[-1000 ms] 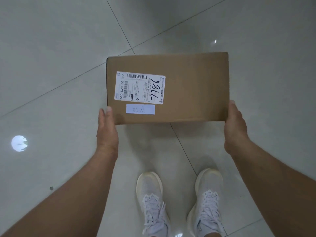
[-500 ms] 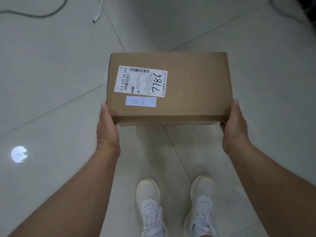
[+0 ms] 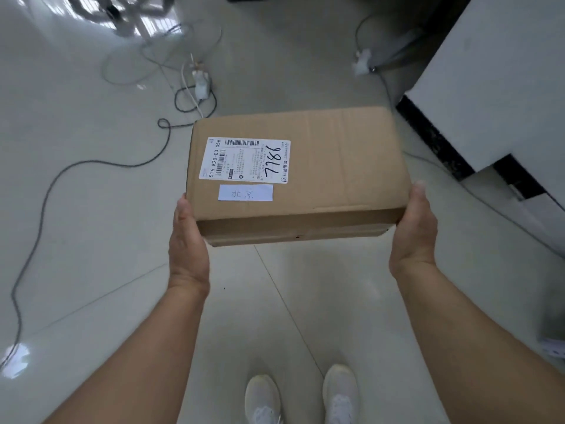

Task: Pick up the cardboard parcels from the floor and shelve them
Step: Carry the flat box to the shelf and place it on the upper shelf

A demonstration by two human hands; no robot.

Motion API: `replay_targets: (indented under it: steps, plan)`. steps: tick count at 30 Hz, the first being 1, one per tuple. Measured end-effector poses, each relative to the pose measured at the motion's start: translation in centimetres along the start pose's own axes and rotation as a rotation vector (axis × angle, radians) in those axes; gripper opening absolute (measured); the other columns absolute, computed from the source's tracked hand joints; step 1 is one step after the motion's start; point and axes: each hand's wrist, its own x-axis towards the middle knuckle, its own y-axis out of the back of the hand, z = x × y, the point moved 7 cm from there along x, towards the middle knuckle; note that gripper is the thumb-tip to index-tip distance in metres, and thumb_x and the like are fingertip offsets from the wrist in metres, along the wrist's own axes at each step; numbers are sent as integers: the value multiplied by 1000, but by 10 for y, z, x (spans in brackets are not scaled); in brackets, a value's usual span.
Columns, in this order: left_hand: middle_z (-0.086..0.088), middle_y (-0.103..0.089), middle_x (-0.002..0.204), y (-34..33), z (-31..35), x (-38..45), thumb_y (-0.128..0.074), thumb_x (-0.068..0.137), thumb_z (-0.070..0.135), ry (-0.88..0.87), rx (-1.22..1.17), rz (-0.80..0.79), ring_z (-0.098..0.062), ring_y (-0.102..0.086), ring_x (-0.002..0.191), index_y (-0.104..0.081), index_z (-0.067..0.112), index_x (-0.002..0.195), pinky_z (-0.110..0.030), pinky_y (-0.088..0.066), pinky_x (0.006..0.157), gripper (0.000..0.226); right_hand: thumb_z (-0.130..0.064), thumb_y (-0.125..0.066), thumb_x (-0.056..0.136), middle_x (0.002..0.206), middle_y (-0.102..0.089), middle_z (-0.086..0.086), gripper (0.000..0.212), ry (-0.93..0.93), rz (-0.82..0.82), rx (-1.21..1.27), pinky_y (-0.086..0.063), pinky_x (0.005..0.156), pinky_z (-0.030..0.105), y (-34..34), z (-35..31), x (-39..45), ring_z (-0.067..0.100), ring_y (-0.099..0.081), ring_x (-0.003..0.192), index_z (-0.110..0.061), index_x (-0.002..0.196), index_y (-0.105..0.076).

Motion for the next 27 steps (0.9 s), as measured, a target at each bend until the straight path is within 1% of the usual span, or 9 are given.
replay_targets:
  steps: [5,10,14,16,18,20,21,24,27]
  plan:
    - [8,-53,145,-9,93,-19,-30,78,75,-94,25,-42,-7,-43,137,-47,28,141,-39,-28,118,81,-55,-35,84,138,-55,4,69,67,26,44,-34,113,37,22,-87,-21,16,-50,127,-11,134,-52]
    - [7,-59,138,-21,185,-54,-28,78,74,-159,14,-141,-9,-51,130,-52,29,138,-37,-35,113,79,-46,-37,95,130,-56,0,52,166,54,23,-35,111,34,52,-171,-58,16,-51,124,-12,130,-53]
    - [4,-50,147,-26,248,-79,-27,66,92,-184,87,-159,-10,-42,138,-45,26,143,-40,-28,118,103,-44,-37,96,119,-58,-4,49,234,105,23,-38,106,31,78,-235,-89,14,-52,117,-12,127,-56]
    - [1,-45,152,-29,279,-94,-24,66,89,-211,118,-152,-14,-37,142,-39,22,147,-41,-25,119,106,-43,-37,96,117,-57,-4,47,260,140,33,-38,104,29,95,-262,-105,15,-52,115,-11,125,-56]
    - [-1,-41,154,-37,309,-115,-24,74,80,-261,134,-181,-16,-34,144,-35,18,149,-36,-22,120,97,-44,-36,96,121,-58,0,49,274,172,35,-38,104,30,115,-285,-121,16,-52,116,-9,126,-55]
    - [-1,-37,156,-47,335,-137,-23,93,63,-315,153,-220,-16,-31,145,-32,16,150,-25,-19,116,75,-47,-34,96,123,-59,4,54,277,209,21,-39,105,36,138,-305,-136,20,-52,116,-8,126,-56]
    - [-2,-36,156,-52,346,-148,-22,98,56,-336,163,-237,-16,-31,145,-31,14,150,-24,-20,115,68,-47,-34,95,122,-60,5,55,278,234,21,-39,105,39,150,-315,-143,22,-53,116,-8,125,-57]
    - [-4,-38,154,-66,376,-180,-22,99,52,-376,163,-295,-17,-33,143,-32,14,150,-27,-23,115,64,-47,-33,96,117,-60,5,55,298,290,35,-39,103,39,190,-340,-167,23,-53,113,-7,123,-58]
    - [5,-44,139,-84,399,-221,-22,101,48,-429,179,-354,-9,-37,132,-32,17,149,-14,-23,99,58,-48,-32,96,109,-58,3,55,316,344,40,-40,98,37,235,-361,-192,21,-53,105,-7,122,-58]
